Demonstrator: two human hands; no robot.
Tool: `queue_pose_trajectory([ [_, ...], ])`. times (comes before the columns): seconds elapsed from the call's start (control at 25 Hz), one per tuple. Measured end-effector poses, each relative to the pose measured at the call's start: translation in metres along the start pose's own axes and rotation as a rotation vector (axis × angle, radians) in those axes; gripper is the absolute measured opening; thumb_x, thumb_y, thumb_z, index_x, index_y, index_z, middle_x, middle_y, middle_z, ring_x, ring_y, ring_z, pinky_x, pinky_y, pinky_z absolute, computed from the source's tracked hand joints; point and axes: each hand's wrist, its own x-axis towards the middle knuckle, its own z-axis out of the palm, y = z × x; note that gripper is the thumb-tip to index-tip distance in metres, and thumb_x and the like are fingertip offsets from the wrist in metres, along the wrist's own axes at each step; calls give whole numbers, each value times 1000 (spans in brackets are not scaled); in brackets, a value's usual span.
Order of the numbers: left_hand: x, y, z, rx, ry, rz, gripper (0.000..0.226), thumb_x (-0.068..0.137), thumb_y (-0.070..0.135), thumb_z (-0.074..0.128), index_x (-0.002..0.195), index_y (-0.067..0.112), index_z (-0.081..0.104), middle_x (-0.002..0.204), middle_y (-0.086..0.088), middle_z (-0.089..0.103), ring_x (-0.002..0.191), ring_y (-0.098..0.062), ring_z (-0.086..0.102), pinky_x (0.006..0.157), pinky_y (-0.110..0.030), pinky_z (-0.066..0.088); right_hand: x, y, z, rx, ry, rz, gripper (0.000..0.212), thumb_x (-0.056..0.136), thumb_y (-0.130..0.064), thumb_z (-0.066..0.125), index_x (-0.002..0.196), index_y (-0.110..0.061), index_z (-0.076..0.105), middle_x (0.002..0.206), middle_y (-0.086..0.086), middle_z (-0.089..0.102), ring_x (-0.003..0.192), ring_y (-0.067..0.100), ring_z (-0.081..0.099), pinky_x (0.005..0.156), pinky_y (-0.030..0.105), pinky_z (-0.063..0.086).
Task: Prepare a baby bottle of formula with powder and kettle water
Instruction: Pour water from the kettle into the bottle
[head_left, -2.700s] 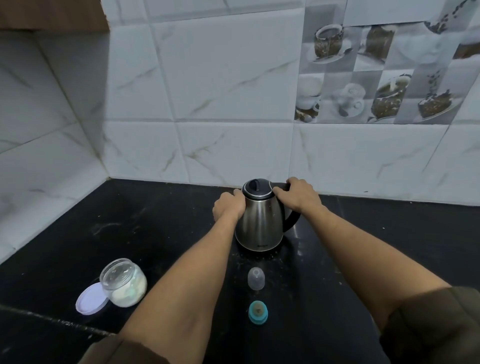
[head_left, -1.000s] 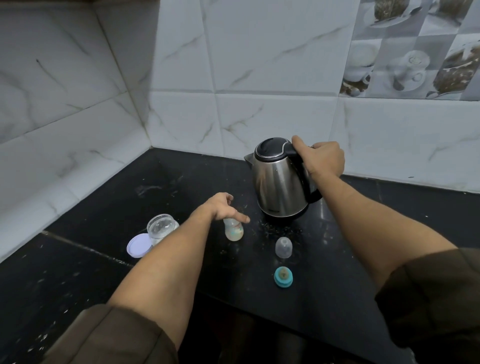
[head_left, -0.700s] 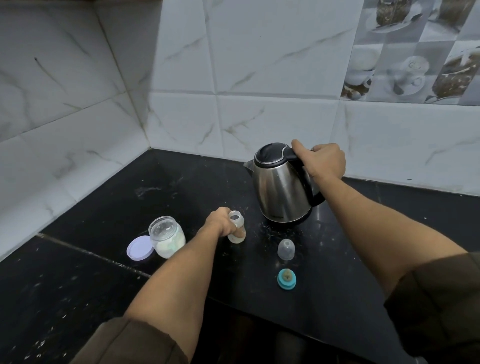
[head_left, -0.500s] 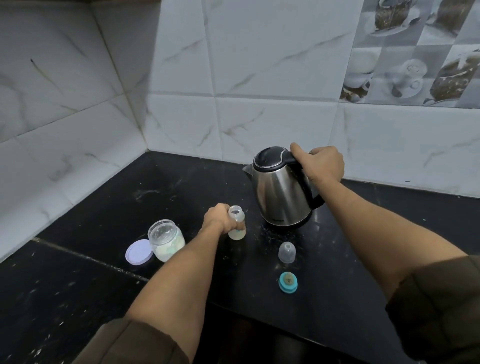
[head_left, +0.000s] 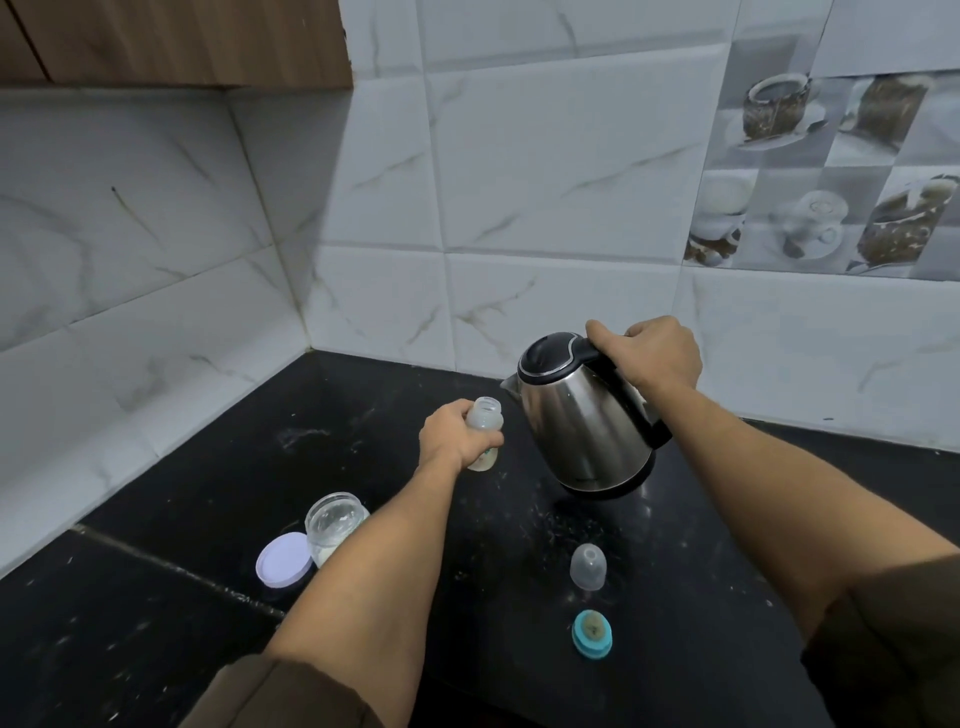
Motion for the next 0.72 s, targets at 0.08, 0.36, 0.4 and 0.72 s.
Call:
queue_pose_trajectory([
  [0.08,4,6,-4,-8,13,10,43,69,33,88,109,28,73,102,4,72,100,-20,66,87,-34,53,4,-7,-2,-20,-2,-18,58,66,-64,64,48,-18,33,47,0,33,48,23,40,49,30,32],
  [0.36,17,18,-11,-2,45,46,49,69,30,88,116,28,75,109,1,71,101,-22,66,87,-35,53,14,-25,-2,-94,-35,-69,57,65,-62,65,49,-18,32,48,-1,33,50,25,42,50,31,33],
  [0.4,19,18,-11,-5,43,48,49,69,29,88,117,28,75,110,1,71,101,-22,66,88,-35,53,15,-26,-1,-107,-38,-80,57,66,-61,65,49,-18,32,48,-1,33,50,25,41,50,31,32],
  [0.72,20,14,-5,21,15,42,47,72,28,87,117,33,75,105,2,75,103,-22,66,91,-35,54,19,-31,3,-200,-44,-158,55,67,-63,62,51,-18,34,48,-1,36,51,25,45,50,30,36],
])
